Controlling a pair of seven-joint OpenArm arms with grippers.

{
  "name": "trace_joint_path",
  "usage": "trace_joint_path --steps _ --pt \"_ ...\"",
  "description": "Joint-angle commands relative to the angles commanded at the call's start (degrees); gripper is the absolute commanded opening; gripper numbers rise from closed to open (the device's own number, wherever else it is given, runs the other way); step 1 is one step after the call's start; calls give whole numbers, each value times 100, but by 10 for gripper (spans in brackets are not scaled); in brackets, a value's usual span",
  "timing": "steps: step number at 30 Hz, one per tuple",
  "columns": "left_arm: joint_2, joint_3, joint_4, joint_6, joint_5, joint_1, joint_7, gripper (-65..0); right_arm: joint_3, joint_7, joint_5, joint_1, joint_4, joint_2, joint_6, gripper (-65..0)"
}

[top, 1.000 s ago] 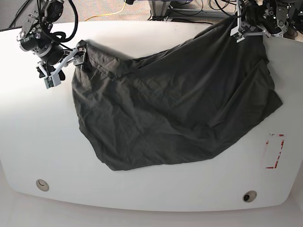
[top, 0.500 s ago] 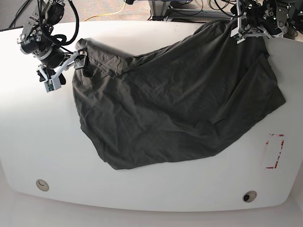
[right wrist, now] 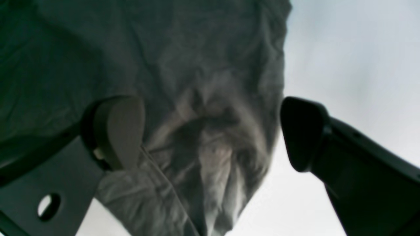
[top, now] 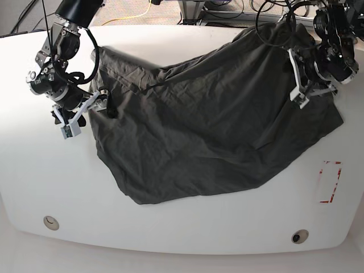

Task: Layout the t-shirt on the table in an organized manner, then fold the t-shirt properly
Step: 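Move both grippers onto the shirt body and pinch the fabric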

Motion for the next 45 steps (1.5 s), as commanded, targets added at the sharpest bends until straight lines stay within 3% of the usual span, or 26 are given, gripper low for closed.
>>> trace_joint_path --steps 7,11,16,20,23,31,38,45 --pt "237 -334 -246 0 1152 -703 -13 -383 -598 519 -316 519 -853 0 0 -17" --pt "237 -316 -413 0 1398 -800 -154 -383 -888 853 -431 668 -1248 0 0 -81" --pt "246 -26 -941 0 1600 -870 -374 -383 -1134 1327 -615 818 -1741 0 0 -301" --pt "378 176 -1521 0 2057 -914 -971 -383 -1152 1705 -905 897 -2171 9 0 -526" --pt "492 229 -1978 0 2277 -923 -1323 -383 -1178 2013 -1160 914 -2453 9 0 -602" --pt "510 580 -2532 0 2330 -1011 -1807 -383 -1248 2664 -1547 888 -3007 220 0 -568" --pt "360 1073 -3226 0 2356 -1433 -1886 -383 -1248 2936 -1240 475 -3349 536 0 -568" --pt "193 1837 -3982 0 2365 -2031 -2501 -383 -1240 2945 -695 -158 -3262 765 0 -568"
